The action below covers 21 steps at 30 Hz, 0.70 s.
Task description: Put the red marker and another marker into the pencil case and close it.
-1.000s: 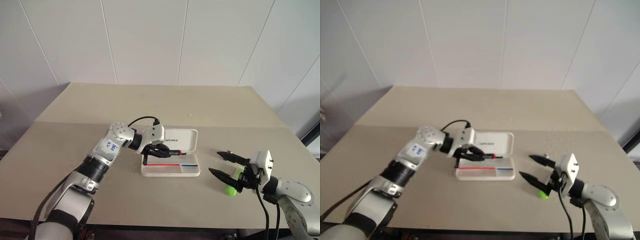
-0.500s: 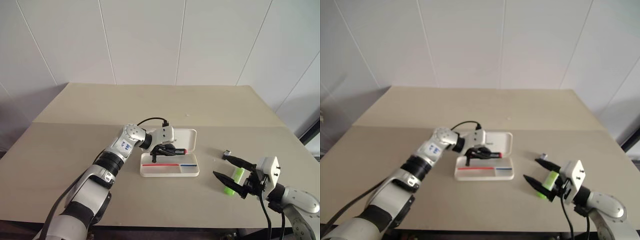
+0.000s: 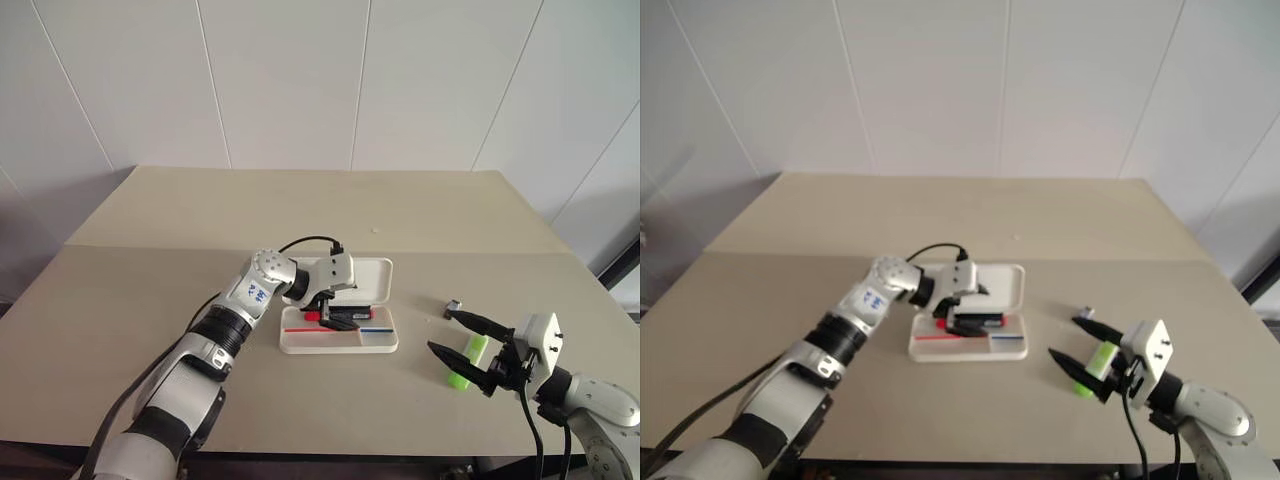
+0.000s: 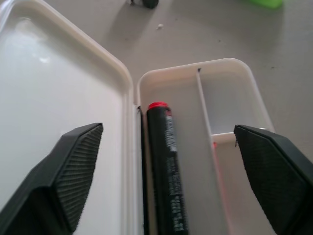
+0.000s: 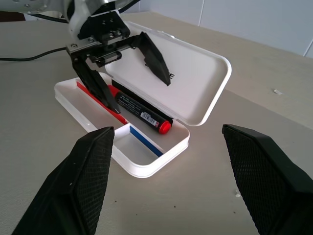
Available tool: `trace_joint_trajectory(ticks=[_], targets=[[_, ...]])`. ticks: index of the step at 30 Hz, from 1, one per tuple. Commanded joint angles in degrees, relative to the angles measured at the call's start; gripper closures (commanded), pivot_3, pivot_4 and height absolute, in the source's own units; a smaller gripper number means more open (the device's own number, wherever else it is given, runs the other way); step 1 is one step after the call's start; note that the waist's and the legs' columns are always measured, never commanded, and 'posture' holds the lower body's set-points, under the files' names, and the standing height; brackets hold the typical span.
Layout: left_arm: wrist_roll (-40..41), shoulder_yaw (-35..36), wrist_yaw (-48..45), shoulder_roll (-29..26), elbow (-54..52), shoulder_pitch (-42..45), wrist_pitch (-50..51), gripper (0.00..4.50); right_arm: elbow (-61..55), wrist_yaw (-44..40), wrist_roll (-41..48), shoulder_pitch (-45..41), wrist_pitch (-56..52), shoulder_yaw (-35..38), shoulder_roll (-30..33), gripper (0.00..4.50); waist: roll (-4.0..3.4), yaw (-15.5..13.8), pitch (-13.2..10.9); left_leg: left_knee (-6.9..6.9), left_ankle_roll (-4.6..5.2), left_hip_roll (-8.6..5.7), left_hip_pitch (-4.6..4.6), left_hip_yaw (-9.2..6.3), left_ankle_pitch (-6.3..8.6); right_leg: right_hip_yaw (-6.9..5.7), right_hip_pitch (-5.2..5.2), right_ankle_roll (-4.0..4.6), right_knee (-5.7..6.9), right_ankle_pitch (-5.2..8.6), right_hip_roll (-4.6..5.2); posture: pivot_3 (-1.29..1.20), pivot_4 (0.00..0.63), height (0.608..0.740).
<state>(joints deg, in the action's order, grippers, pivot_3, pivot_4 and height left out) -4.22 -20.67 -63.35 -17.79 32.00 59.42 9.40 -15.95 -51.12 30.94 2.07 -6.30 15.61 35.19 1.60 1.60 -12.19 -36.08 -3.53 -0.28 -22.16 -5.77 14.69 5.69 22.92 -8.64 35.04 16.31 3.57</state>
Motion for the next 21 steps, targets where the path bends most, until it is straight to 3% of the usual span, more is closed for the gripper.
trace_joint_trajectory(ticks=[1, 9, 13, 21], targets=[[3.3, 2.6, -1.6, -1.1, -7.8, -1.8, 2.4, 0.03, -4.2, 1.8, 0.9, 1.0, -0.2, 0.5, -0.9, 0.0, 0.0, 0.0, 0.0, 0.0, 0.0, 0.01, 0.01, 0.0, 0.0, 0.0, 0.0, 0.0, 0.01, 0.0, 0.0, 0.0, 0.15, 0.74], [11.6, 7.4, -6.3, -3.3, -17.6, -8.1, 1.0, 0.03, -9.8, 11.2, -2.9, 4.9, -3.7, -1.8, -4.7, 0.0, -0.02, -0.1, 0.0, -0.03, -0.02, 0.01, 0.04, -0.02, -0.01, 0.0, 0.0, 0.03, 0.09, 0.01, 0.01, 0.0, 0.15, 0.74], [16.7, 11.8, -8.7, -4.5, -18.5, -11.3, -3.7, 0.03, -13.0, 22.0, -7.8, 6.2, -8.9, -2.5, -8.2, 0.0, -0.03, 0.0, 0.0, -0.03, -0.03, 0.02, 0.09, -0.02, -0.02, 0.0, -0.01, 0.07, 0.15, 0.03, 0.0, 0.0, 0.15, 0.74], [30.8, 20.2, -24.2, -10.2, -17.1, -16.8, -6.9, 0.03, -16.6, 38.6, -16.7, 6.4, -17.4, -2.1, -14.3, 0.0, -0.06, 0.0, 0.0, -0.02, -0.03, 0.04, 0.17, -0.02, -0.02, -0.02, 0.01, 0.26, 0.35, 0.13, 0.0, 0.0, 0.15, 0.74]])
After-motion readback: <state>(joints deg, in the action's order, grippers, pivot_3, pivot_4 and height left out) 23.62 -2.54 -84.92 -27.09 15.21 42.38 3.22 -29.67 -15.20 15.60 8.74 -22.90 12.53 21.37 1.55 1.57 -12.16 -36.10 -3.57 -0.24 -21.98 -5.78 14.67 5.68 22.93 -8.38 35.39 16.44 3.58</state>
